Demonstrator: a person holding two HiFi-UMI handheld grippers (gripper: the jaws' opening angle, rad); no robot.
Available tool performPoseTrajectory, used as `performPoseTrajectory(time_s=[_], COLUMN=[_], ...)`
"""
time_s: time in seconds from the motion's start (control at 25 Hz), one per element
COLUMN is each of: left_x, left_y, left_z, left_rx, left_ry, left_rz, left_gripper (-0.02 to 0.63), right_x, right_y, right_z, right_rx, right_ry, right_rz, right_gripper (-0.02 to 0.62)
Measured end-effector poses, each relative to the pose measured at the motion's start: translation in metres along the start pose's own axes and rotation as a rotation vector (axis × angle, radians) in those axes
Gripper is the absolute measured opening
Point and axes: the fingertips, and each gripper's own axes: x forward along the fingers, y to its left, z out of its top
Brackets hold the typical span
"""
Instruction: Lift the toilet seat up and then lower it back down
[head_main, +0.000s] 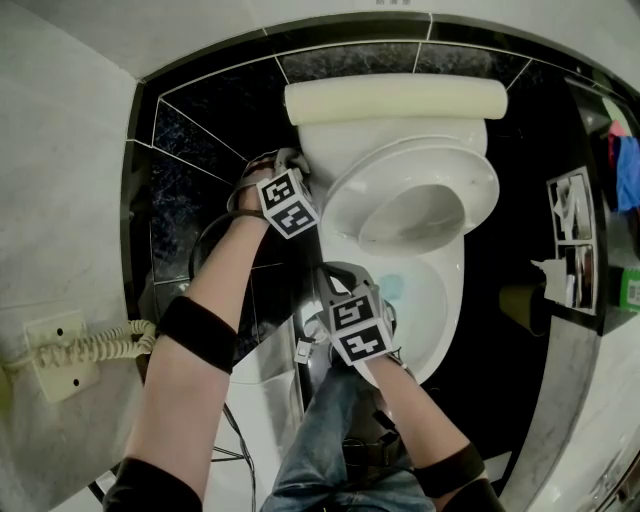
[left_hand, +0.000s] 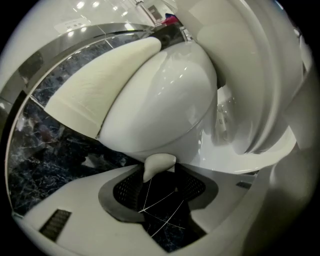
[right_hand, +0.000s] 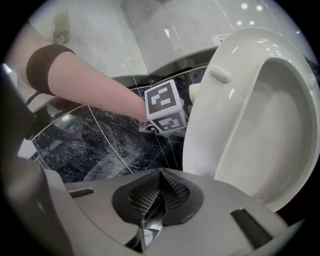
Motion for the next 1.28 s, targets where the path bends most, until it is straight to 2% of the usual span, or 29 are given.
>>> performPoseTrajectory(time_s=[0.28,0.48,0.52,0.64,0.88,1.04,1.28], left_x=[-0.066,-0.140,-0.154,-0.200,-0.296,-0.361,-0.444], left_y=[-0.001,-0.025,-0.033,-0.061,-0.122,-0.160,-0.207], left_z=[-0.011,-0.005,-0.003,0.010,0.053,0.086,0.126], left_rx=[-0.099,-0.222,-0.247,-0.346,-0.688,-0.788,-0.896], left_ry=[0.025,-0.018,-0.029,-0.068,-0.217,-0.276,-0.311], left_rz=[0.088,0.143,0.148,0.151,0.106,0.101,0.135], left_gripper=[0.176,0.021,0.008,0.008,0.006,0.006,0.006], right_x=[-0.044,-0.091,-0.102,-0.138,-0.227,-0.292,-0.390], right_y=[0.003,0.006,0.006,0.002,-0.015,-0.030,-0.054], right_z=[0.002,-0.002,-0.003,-0.008,-0.022,-0.042,-0.057], right_rx=[-0.017,-0.053,-0.060,-0.078,-0.107,-0.111,-0.130], right_ry=[-0.007,0.000,0.002,0.003,0.000,0.004,-0.006], right_rz=[0.001,-0.005,-0.008,-0.019,-0.050,-0.081,-0.118], right_gripper=[0.011,0.011,0.011,0.011,0.011,0.011,0.011])
